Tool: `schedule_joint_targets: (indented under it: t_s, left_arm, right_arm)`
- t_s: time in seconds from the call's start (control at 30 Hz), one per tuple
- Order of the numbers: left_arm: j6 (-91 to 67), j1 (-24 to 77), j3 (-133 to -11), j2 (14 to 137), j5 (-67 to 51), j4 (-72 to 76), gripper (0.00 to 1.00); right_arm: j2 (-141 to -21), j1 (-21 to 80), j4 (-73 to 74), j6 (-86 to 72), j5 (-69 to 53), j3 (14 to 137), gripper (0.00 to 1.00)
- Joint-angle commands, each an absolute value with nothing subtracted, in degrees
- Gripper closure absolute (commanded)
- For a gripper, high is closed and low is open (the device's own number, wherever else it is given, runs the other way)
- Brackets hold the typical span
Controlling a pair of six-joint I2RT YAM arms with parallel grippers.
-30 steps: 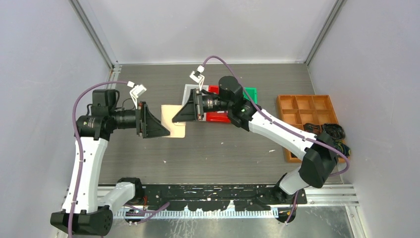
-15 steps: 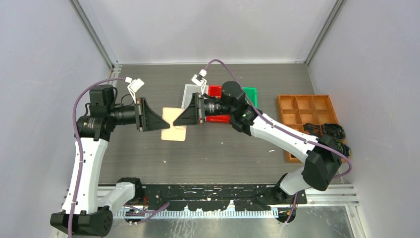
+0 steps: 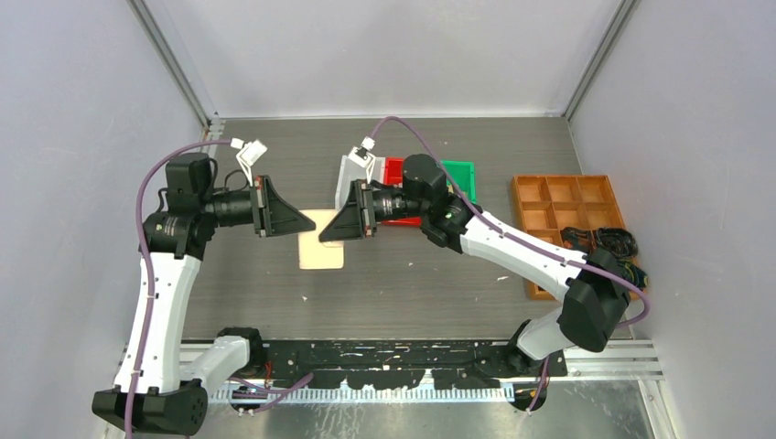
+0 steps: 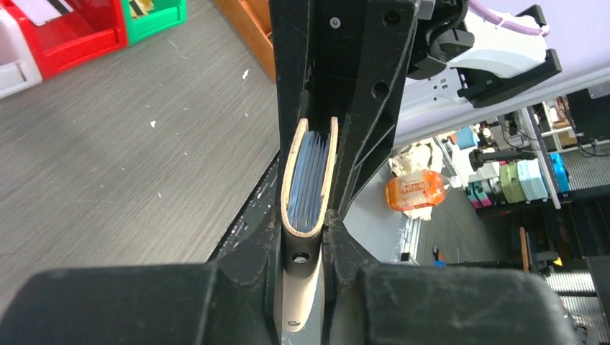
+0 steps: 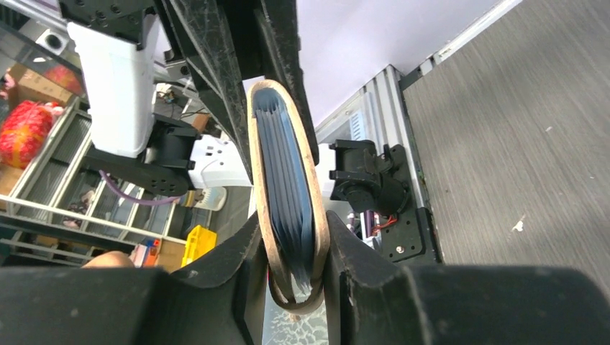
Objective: Take the credit cards out of the card holder
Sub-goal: Open the card holder.
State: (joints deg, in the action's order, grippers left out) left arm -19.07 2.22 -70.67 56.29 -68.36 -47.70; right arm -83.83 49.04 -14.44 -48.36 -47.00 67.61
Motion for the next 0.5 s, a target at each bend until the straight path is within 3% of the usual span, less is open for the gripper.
schedule_joint_targets:
  t_s: [0.0, 0.07, 0.17, 0.3, 0.47]
  left_arm:
    - [-18.64, 1.95, -71.13, 55.33, -58.41, -45.78, 0.96]
    - [-19.83, 2.01, -70.44, 54.52, -51.39, -45.54, 1.00]
    - [-21.19, 1.98, -69.19, 53.57, -41.88, -46.59, 1.00]
    - [-23.63, 2.02, -67.41, 52.61, -33.66, -48.59, 1.00]
    - [-26.92, 2.02, -65.86, 51.44, -29.09, -49.03, 1.00]
  right_arm:
    - [-81.04, 49.58, -7.87, -41.50, -44.34, 71.29, 0.56]
    - [-79.69, 49.57, 1.73, -37.06, -34.02, 73.94, 0.39]
    - [-76.92, 51.66, 13.39, -32.27, -10.16, 77.03, 0.30]
    - [-75.15, 60.07, 15.53, -26.66, 14.07, 76.64, 0.27]
    - [-81.64, 70.13, 16.71, -20.54, 29.85, 80.36, 0.36]
